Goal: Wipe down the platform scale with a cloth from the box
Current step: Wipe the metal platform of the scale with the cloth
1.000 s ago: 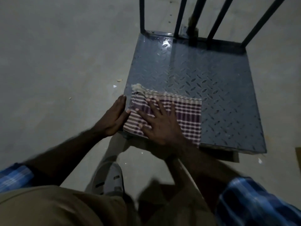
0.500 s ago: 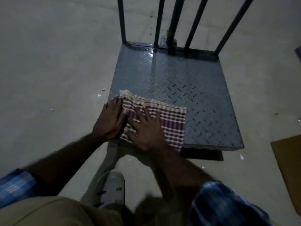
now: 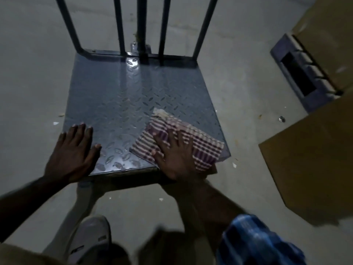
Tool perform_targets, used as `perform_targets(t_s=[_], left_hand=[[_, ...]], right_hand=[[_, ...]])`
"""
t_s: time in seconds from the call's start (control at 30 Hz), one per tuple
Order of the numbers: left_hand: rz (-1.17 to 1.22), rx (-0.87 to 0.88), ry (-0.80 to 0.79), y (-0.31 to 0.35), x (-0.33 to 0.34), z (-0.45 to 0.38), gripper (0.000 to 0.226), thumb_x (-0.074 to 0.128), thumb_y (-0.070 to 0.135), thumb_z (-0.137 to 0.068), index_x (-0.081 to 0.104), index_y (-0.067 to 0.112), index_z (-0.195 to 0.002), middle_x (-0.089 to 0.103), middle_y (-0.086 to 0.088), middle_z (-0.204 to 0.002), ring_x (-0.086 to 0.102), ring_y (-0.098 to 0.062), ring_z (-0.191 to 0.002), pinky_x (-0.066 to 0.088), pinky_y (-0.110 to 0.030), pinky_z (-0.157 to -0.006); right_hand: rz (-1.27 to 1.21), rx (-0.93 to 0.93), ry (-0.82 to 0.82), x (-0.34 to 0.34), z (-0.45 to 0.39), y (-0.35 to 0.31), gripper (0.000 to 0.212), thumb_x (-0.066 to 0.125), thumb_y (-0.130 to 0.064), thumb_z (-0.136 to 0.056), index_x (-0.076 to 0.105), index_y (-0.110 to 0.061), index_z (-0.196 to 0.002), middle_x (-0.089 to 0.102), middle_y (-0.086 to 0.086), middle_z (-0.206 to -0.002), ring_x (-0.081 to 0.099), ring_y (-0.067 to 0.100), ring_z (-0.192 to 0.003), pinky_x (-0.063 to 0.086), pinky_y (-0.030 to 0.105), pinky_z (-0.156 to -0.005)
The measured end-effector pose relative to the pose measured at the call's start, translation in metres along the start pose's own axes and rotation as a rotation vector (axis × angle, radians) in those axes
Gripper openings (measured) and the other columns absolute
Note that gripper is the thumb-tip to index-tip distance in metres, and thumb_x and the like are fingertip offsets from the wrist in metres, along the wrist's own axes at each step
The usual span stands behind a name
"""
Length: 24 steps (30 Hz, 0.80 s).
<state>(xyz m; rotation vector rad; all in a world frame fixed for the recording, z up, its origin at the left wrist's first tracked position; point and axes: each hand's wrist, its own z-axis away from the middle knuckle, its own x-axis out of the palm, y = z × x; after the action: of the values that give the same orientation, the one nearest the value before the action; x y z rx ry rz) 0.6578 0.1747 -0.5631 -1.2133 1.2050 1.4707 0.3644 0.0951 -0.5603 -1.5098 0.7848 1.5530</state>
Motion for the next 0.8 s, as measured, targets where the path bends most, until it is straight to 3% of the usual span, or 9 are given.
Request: perform_targets(t_s=[0.07,0.27,0.5,0.7,0.8], left_hand=[[-0.007,0.004,0.002,0.001,-0.001,0.001,0.076,0.018,0.054,-0.092,0.034,0.001,-0.144,0.031,-0.025,-0.152,0.028,-0.043,-0.139,0.024,-0.056,-0.109],[-0.017,0.011,0.000,0.001,-0.001,-0.001,0.075,0.023,0.051,-0.091,0.034,0.000,-0.144,0.032,-0.028,-0.150,0.029,-0.047,-0.136,0.026,-0.059,-0.106],[-0.050,0.014,-0.026,-0.002,0.002,-0.003,0.073,0.024,0.048,-0.093,0.036,-0.005,-0.141,0.032,-0.033,-0.147,0.028,-0.052,-0.133,0.025,-0.059,-0.105],[-0.051,0.021,-0.027,0.001,-0.002,-0.003,0.073,0.026,0.048,-0.091,0.036,-0.004,-0.141,0.032,-0.032,-0.147,0.031,-0.052,-0.132,0.027,-0.060,-0.103],[-0.039,0.020,-0.016,0.002,-0.003,-0.002,0.074,0.025,0.049,-0.091,0.037,-0.004,-0.141,0.033,-0.031,-0.148,0.031,-0.051,-0.133,0.026,-0.060,-0.105]], right_hand=[[0.015,-0.043,0.002,-0.005,0.007,0.025,0.058,0.026,-0.064,-0.095,0.014,-0.050,-0.150,0.015,0.005,-0.163,0.011,0.033,-0.148,0.002,0.066,-0.112],[-0.031,0.431,-0.041,-0.013,0.031,0.122,0.063,0.015,-0.065,-0.094,0.000,-0.045,-0.152,0.002,0.011,-0.164,0.004,0.037,-0.148,0.006,0.063,-0.116],[-0.050,0.537,0.030,-0.009,0.015,0.099,0.061,0.019,-0.056,-0.100,0.002,-0.036,-0.155,-0.001,0.020,-0.162,-0.001,0.037,-0.149,0.001,0.058,-0.118],[-0.059,0.545,0.017,-0.007,-0.007,0.088,0.063,0.018,-0.055,-0.098,-0.001,-0.034,-0.154,-0.001,0.021,-0.162,-0.002,0.042,-0.147,-0.002,0.065,-0.115],[-0.033,0.297,0.011,-0.012,-0.015,0.082,0.060,0.015,-0.054,-0.097,0.007,-0.039,-0.154,0.004,0.013,-0.163,0.000,0.037,-0.149,-0.002,0.062,-0.115]])
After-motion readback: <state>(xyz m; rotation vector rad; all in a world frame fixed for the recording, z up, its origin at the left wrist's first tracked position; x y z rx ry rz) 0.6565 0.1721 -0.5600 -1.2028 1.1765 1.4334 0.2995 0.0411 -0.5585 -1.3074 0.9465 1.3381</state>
